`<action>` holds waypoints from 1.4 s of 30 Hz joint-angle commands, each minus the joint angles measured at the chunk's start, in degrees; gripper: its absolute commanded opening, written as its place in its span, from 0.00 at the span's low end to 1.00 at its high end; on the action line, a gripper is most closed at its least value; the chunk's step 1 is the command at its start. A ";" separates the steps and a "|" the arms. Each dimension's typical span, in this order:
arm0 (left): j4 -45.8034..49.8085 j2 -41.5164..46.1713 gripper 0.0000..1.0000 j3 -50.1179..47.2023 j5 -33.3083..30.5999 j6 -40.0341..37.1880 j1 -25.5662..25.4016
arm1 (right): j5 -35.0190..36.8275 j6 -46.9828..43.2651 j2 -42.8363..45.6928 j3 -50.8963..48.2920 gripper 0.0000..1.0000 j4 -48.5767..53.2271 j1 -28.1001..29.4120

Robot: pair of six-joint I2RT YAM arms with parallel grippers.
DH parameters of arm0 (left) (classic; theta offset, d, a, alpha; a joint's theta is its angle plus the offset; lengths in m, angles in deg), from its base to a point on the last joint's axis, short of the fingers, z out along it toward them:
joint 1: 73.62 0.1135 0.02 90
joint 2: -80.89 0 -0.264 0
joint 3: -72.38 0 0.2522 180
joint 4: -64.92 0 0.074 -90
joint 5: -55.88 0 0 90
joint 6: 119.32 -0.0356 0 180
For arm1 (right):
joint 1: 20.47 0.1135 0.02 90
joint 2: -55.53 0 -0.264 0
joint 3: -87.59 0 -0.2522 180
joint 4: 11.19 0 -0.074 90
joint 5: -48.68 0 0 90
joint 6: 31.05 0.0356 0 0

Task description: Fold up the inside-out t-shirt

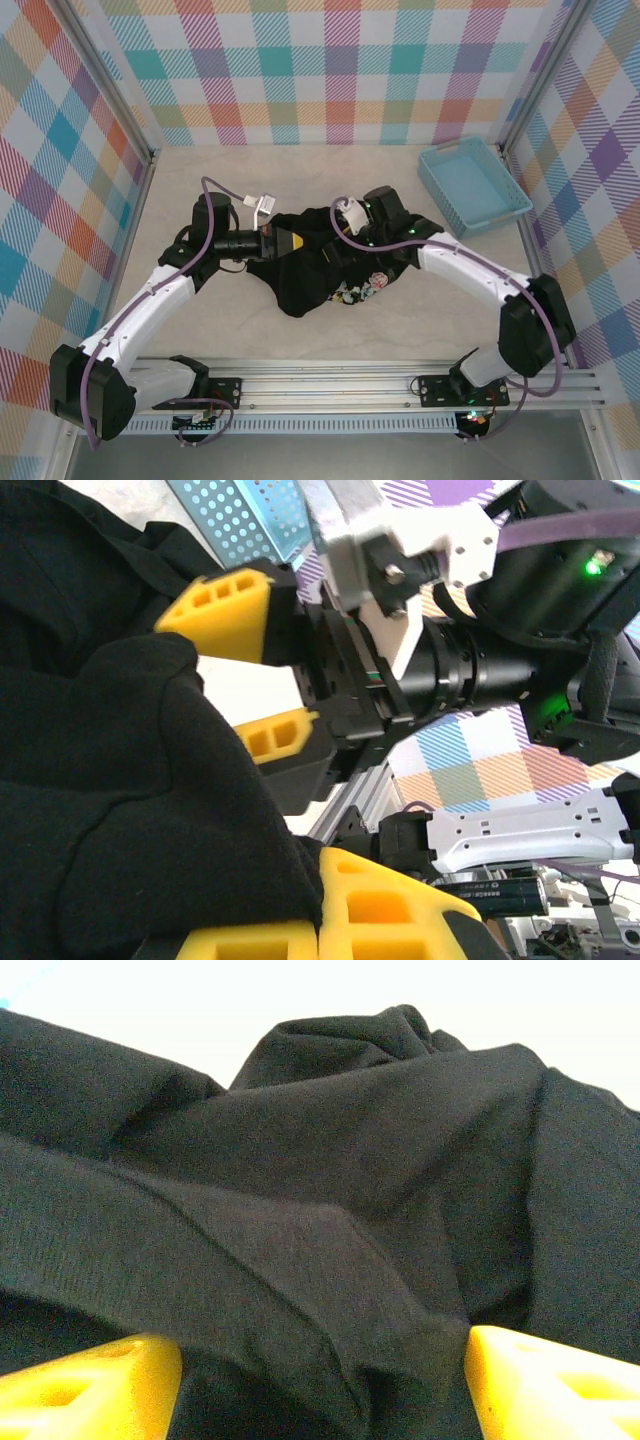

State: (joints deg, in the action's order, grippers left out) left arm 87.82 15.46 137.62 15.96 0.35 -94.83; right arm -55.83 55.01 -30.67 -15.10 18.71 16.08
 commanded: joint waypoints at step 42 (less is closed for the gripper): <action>-2.99 -0.92 0.39 -1.84 -23.86 -15.73 -11.57 | -32.96 36.99 4.45 -9.36 0.00 -30.68 -5.80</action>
State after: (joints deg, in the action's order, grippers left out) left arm 88.24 15.64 133.86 -10.72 -13.42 -105.91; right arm -88.31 92.82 -27.39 -25.46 -11.10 10.62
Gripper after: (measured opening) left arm 0.388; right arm 0.069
